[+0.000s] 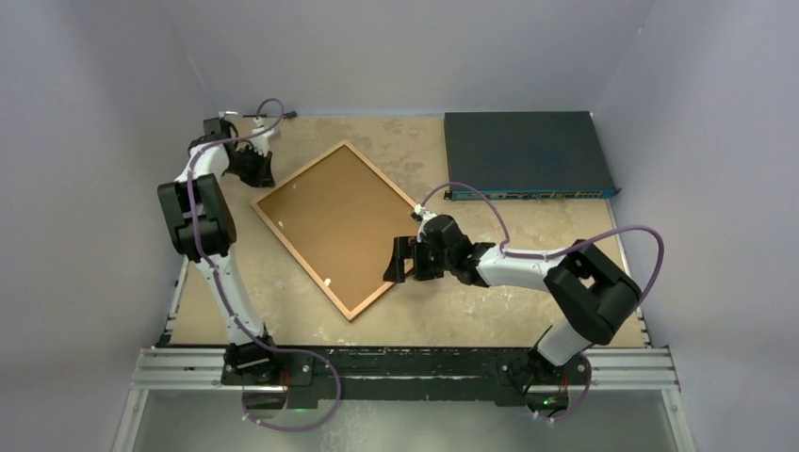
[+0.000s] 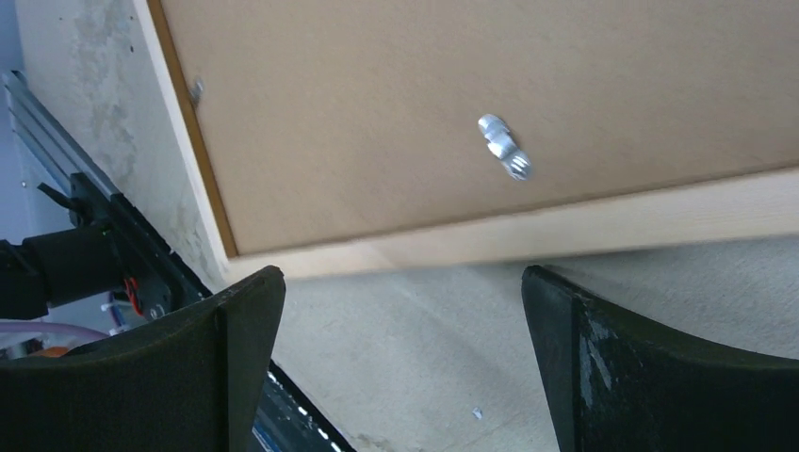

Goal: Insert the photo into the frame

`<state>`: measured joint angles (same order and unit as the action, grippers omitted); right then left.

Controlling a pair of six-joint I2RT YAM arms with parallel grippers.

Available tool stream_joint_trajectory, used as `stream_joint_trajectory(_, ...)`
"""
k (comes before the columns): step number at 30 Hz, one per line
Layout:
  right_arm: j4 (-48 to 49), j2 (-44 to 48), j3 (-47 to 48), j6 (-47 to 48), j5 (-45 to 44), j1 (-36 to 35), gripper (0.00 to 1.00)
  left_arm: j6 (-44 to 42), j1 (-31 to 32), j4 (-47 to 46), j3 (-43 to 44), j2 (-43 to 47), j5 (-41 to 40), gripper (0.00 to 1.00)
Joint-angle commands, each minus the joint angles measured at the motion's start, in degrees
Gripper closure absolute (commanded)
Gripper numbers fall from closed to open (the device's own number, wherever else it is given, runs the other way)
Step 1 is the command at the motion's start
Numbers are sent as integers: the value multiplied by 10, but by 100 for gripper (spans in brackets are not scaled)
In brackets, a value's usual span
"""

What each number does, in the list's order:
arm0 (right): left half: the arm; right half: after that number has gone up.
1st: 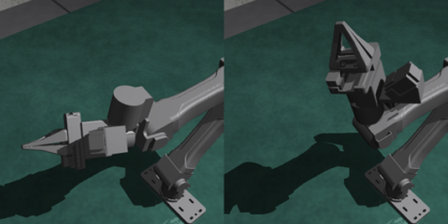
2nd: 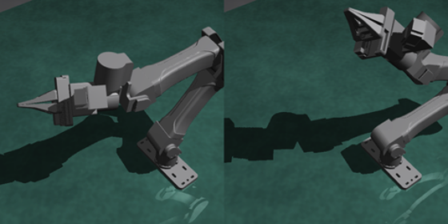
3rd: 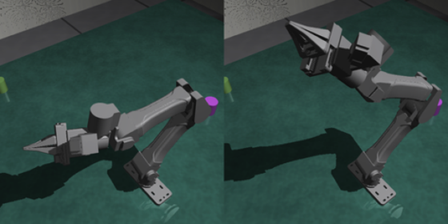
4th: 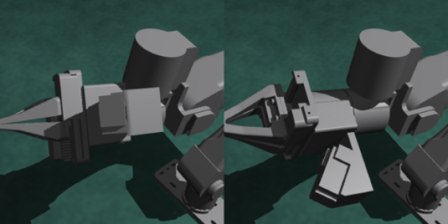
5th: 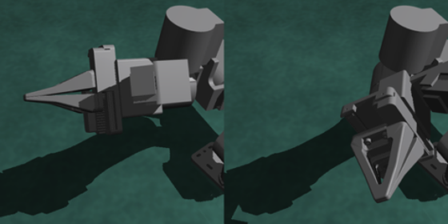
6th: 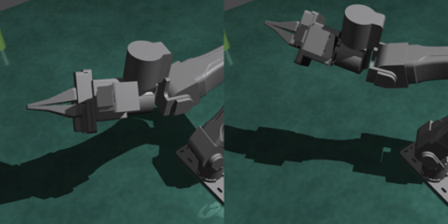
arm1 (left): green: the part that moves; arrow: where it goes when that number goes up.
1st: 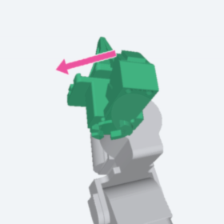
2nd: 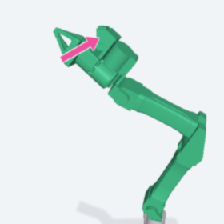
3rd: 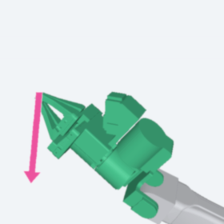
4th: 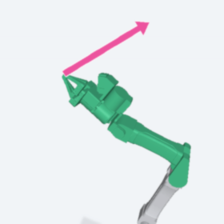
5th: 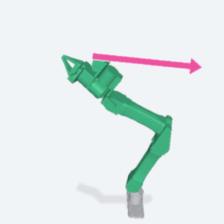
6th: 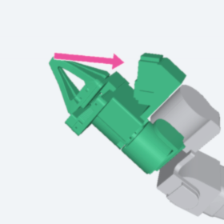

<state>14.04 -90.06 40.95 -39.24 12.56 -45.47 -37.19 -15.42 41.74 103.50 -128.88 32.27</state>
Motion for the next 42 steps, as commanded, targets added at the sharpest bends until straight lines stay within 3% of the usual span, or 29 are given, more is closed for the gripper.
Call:
stream_joint_trajectory(1, 14, 4, 12, -8, 14, 0, 1, -51, -20, 126, -118, 28, -24, 100)
stream_joint_trajectory(5, -18, 17, 45, 13, -6, 0, 1, -58, -28, 153, -128, 80, 7, 100)
stream_joint_trajectory(10, -8, 41, 107, 46, -12, -2, 1, 5, -37, 110, -117, 125, -11, 97)
stream_joint_trajectory(18, -16, -78, 258, 80, 45, -39, 3, 27, -65, 92, -117, 120, -41, 88)
stream_joint_trajectory(20, 12, -101, 277, 75, 57, -48, 4, 19, -70, 97, -113, 112, -43, 81)
stream_joint_trajectory(23, 33, -160, 339, 79, 72, -64, 4, 32, -76, 72, -105, 103, -59, 79)
stream_joint_trajectory(28, 53, -227, 407, 83, 80, -85, 4, 43, -80, 78, -69, 82, -25, 63)
stream_joint_trajectory(31, 65, -242, 419, 79, 81, -91, 5, 34, -79, 94, -60, 61, -12, 60)
stream_joint_trajectory(36, 89, -251, 420, 75, 86, -92, 5, 3, -79, 140, -42, 21, 14, 62)
stream_joint_trajectory(42, 107, -288, 462, 81, 114, -92, 5, -23, -73, 161, -70, 15, 26, 90)
